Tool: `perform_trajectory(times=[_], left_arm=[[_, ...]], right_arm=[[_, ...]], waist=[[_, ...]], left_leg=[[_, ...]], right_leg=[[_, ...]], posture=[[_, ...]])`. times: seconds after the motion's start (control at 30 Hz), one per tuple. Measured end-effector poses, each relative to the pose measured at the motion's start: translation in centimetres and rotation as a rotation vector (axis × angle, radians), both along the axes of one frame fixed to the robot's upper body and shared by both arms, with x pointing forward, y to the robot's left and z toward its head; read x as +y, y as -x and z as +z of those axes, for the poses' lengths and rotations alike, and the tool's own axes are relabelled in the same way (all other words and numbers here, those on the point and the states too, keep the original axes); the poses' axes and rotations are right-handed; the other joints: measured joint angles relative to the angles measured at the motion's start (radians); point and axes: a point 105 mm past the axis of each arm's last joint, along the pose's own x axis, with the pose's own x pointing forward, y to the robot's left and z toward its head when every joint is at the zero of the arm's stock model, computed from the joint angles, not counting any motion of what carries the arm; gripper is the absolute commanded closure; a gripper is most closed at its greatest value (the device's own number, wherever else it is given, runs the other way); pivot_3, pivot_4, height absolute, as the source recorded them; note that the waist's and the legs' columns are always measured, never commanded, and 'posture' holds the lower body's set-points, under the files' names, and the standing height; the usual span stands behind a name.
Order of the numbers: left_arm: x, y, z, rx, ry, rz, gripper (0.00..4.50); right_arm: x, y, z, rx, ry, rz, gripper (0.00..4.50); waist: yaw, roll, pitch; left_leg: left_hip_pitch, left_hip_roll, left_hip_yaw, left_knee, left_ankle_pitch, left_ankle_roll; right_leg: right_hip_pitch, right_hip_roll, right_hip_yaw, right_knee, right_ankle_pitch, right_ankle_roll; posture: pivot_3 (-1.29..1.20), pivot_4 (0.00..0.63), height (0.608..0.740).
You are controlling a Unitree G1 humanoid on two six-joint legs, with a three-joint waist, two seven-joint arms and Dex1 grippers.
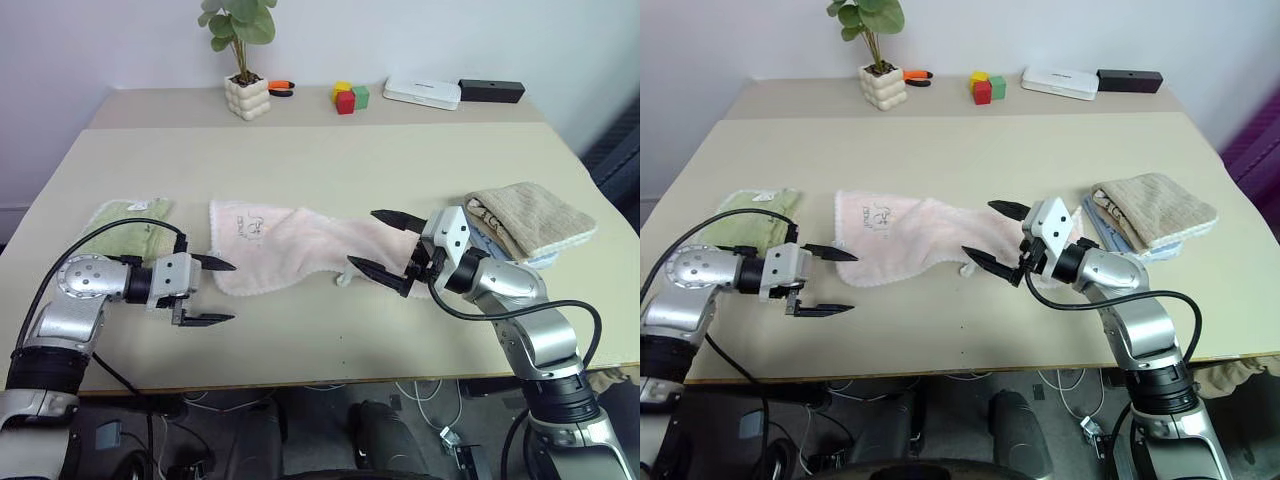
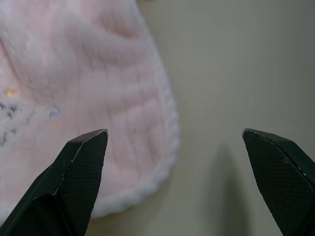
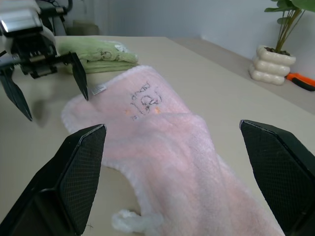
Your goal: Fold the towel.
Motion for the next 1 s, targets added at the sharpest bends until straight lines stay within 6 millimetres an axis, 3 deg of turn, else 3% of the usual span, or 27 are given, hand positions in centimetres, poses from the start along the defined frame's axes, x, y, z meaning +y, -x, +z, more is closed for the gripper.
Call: perform_trajectory(times=[0.27, 0.37, 0.57, 0.8, 1.0], left_arm=[[-1.8, -2.1, -0.6, -0.033, 0.017, -0.01, 0.0], [-2.0, -2.2, -1.0, -0.017, 0.0, -0.024, 1.29], [-2.5, -2.0, -1.8, 0.02, -0.006, -0.034, 4.34], [-2.2, -1.5, -1.6, 0.133, 0.091, 0.004, 4.46], [-1.8, -1.6, 1.7, 0.111, 0.265, 0.036, 4.46]], right_arm=[[0.0, 0.0, 0.1, -0.007, -0.002, -0.013, 0.07], [-0.2, 0.0, 0.3, -0.014, 0.001, -0.023, 0.0], [-0.3, 0.3, 0.5, -0.027, 0.006, -0.029, 0.0], [-1.0, -0.4, 0.4, -0.058, 0.065, -0.083, 0.0], [-6.0, -2.6, -0.3, -0.192, 0.478, -0.229, 0.0]], waist=[[0.001, 0.001, 0.0], [0.004, 0.002, -0.001], [0.012, 0.002, -0.002], [0.011, 0.002, -0.002], [0.017, 0.001, -0.001]], left_leg=[[0.001, 0.0, 0.0, 0.0, 0.0, 0.0], [0.003, 0.0, 0.0, 0.0, 0.0, 0.0], [0.006, 0.0, 0.0, 0.0, 0.0, 0.0], [0.004, 0.0, 0.0, 0.0, 0.0, 0.0], [0.001, 0.0, 0.0, 0.001, 0.0, 0.0]], right_leg=[[0.001, 0.0, 0.0, 0.001, 0.002, 0.003], [0.003, 0.0, 0.0, 0.0, 0.001, 0.002], [0.006, 0.0, 0.0, 0.001, 0.0, 0.0], [0.003, 0.0, 0.0, 0.001, 0.0, 0.0], [0.0, 0.0, 0.0, 0.001, 0.0, 0.0]], posture=[[0.0, 0.15, 0.74], [0.0, 0.15, 0.74], [0.0, 0.15, 0.74], [0.0, 0.15, 0.74], [0.0, 0.15, 0.74]])
